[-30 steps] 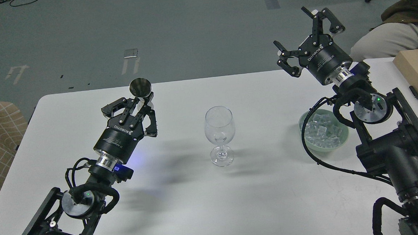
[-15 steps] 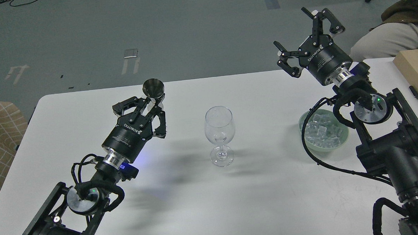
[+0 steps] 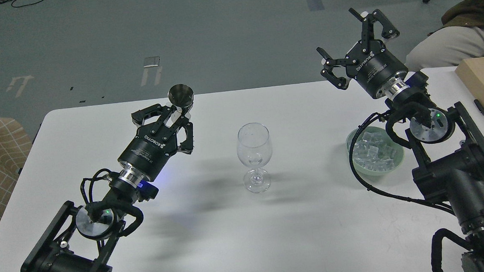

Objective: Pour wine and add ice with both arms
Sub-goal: 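Raise the jigger with the left gripper toward the wine glass, then carry the jigger over the wine glass with the left gripper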

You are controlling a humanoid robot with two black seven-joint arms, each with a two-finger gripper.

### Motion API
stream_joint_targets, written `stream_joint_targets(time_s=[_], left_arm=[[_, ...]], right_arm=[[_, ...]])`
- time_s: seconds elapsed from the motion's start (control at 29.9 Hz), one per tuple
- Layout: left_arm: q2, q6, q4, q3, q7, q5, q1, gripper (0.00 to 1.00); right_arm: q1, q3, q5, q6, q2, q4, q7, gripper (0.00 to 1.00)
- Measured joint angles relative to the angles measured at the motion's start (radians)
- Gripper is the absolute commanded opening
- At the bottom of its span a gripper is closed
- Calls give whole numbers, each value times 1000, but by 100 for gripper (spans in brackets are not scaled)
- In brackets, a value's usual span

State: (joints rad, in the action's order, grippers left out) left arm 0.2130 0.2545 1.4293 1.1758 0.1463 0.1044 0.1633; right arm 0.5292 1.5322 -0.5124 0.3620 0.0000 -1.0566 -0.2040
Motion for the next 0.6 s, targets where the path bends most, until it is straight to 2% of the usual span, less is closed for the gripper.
stream_joint_targets(time_s=[0.27,0.6], left_arm=[[30,-8,4,-86,1,-1,52,7],[34,-11,4,-104,0,-1,89,7]], right_arm=[[3,0,0,0,0,3,0,100],[3,-1,0,0,0,3,0,100]])
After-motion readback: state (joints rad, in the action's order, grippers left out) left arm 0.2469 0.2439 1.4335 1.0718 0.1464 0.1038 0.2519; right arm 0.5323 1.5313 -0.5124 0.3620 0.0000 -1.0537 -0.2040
